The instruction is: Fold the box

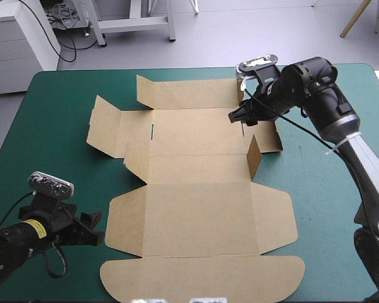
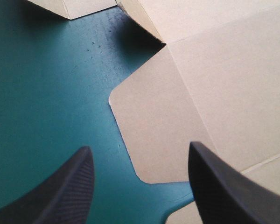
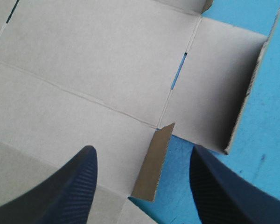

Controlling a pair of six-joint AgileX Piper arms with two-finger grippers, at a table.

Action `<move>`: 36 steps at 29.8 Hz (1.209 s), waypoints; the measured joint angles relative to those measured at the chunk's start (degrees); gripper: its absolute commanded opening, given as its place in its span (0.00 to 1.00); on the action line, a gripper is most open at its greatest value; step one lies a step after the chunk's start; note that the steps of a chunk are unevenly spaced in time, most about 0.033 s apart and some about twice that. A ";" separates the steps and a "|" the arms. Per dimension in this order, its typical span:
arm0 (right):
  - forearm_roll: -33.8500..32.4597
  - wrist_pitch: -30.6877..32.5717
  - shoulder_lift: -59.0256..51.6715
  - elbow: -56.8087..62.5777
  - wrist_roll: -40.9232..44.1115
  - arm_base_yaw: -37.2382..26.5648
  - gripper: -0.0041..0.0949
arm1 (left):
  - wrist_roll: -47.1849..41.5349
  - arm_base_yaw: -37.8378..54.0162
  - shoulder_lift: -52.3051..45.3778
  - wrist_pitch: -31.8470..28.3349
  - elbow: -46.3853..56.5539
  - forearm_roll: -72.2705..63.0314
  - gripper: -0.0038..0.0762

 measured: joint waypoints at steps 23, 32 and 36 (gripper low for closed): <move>3.64 0.01 5.12 7.13 0.96 -4.63 0.71 | 0.39 0.00 0.00 -0.82 0.00 0.43 0.58; 4.76 -0.48 10.99 9.81 0.17 -4.63 0.70 | 0.37 0.00 0.00 -0.84 0.00 0.43 0.58; 5.14 -0.75 12.77 10.68 0.15 -4.63 0.63 | 0.37 0.00 0.00 -0.84 0.00 0.64 0.58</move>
